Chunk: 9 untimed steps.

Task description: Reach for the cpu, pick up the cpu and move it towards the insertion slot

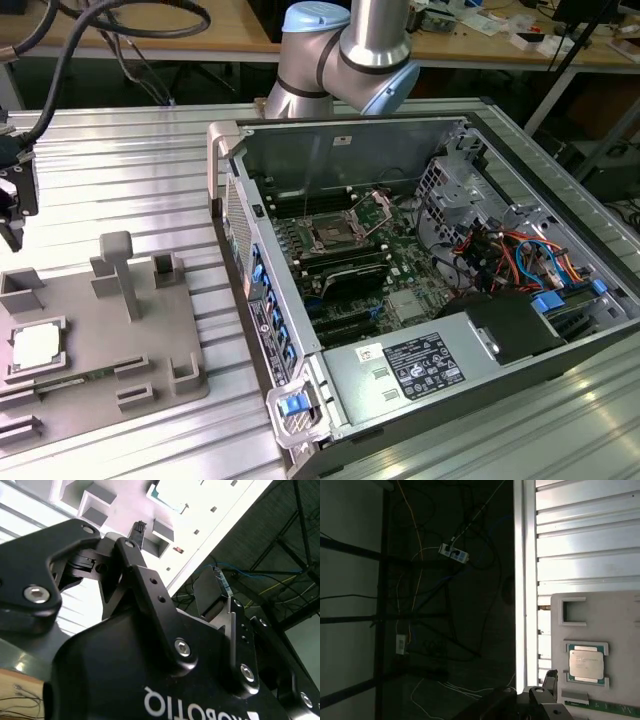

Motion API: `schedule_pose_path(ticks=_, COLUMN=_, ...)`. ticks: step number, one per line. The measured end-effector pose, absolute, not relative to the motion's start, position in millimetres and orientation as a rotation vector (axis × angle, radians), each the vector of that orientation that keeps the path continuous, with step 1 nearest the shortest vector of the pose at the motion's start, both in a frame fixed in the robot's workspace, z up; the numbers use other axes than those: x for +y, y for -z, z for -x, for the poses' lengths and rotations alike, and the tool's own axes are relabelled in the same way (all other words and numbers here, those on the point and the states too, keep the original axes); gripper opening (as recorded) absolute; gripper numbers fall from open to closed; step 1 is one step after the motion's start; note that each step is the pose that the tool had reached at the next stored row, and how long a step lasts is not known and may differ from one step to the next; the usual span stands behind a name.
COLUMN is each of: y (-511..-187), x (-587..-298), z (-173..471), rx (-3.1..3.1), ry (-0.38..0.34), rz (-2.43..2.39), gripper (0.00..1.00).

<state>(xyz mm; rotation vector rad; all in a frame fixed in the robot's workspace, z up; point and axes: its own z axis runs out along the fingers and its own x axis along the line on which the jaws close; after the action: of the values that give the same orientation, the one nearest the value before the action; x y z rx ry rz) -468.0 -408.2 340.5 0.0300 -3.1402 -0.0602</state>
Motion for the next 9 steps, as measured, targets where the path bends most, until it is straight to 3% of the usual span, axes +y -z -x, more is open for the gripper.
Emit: schedule_pose_path(ticks=9, y=-317.2, x=-416.7, z=468.0, rx=-3.127, ry=0.060, rz=-0.033, gripper=0.66)
